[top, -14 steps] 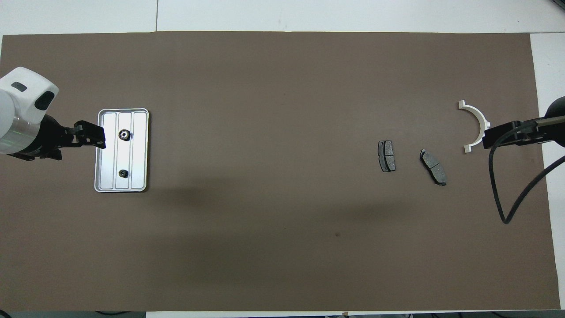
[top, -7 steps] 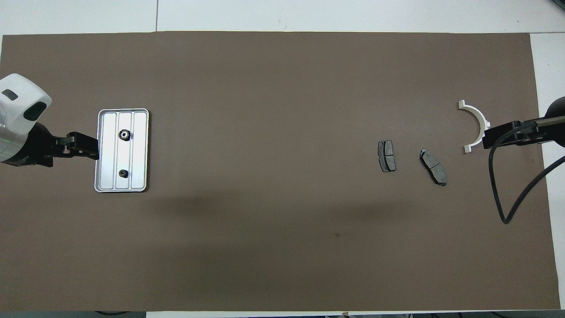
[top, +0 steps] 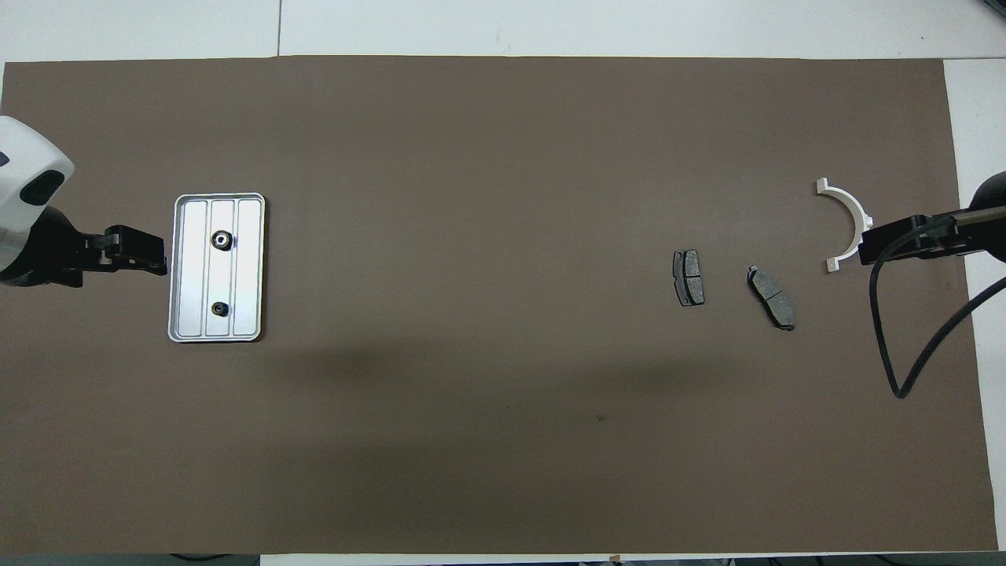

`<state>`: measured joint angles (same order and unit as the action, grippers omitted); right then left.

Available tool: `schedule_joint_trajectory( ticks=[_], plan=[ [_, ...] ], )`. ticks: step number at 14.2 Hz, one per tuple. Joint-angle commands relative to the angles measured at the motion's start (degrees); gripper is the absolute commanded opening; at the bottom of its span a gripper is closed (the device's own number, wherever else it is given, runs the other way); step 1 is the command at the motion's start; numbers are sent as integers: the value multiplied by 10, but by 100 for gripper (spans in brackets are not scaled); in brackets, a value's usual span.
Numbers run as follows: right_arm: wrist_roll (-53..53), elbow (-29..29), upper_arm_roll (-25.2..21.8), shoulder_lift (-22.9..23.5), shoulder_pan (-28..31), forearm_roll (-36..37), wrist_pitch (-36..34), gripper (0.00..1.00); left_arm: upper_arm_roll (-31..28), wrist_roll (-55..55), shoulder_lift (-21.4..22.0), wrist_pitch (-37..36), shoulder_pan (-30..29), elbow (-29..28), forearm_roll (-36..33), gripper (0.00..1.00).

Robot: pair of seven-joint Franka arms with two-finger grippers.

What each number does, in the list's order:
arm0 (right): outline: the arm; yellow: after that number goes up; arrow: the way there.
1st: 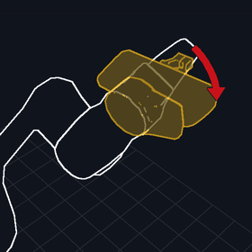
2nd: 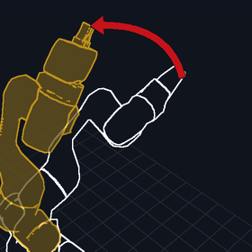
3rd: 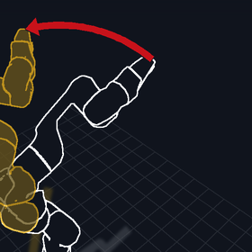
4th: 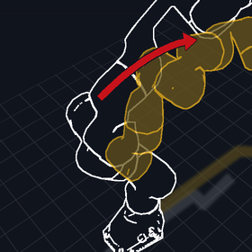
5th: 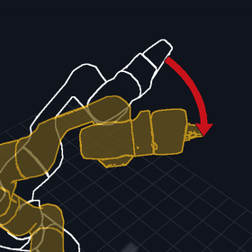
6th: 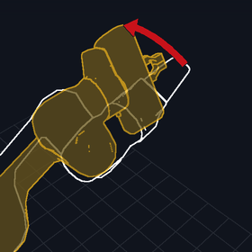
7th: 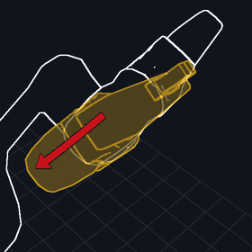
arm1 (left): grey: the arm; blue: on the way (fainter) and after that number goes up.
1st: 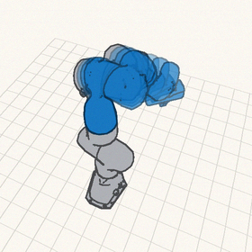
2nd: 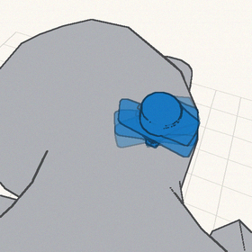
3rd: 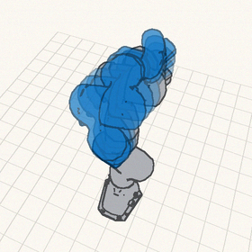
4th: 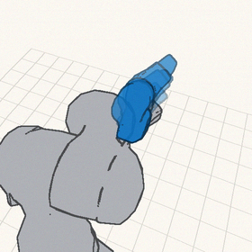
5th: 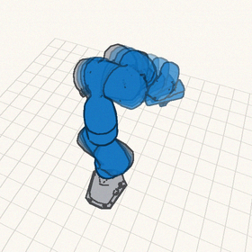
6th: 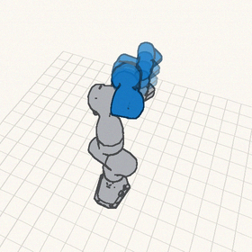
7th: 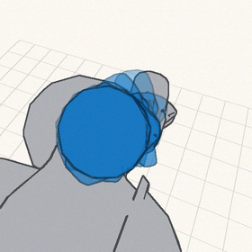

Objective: Pick bearing gear from pile to tray

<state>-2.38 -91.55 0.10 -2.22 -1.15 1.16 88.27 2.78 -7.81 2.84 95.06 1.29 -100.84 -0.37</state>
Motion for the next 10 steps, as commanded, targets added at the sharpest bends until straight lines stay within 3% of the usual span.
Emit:
schedule_joint_trajectory(
  ticks=[1,10],
  plan=[
    [8,-9,1,-5,1,-11,11,100,-4,8,-5,-40,6,34,6,100],
    [8,-10,1,-5,-1,-11,11,100,-4,10,-2,-40,6,36,7,100]
  ],
)
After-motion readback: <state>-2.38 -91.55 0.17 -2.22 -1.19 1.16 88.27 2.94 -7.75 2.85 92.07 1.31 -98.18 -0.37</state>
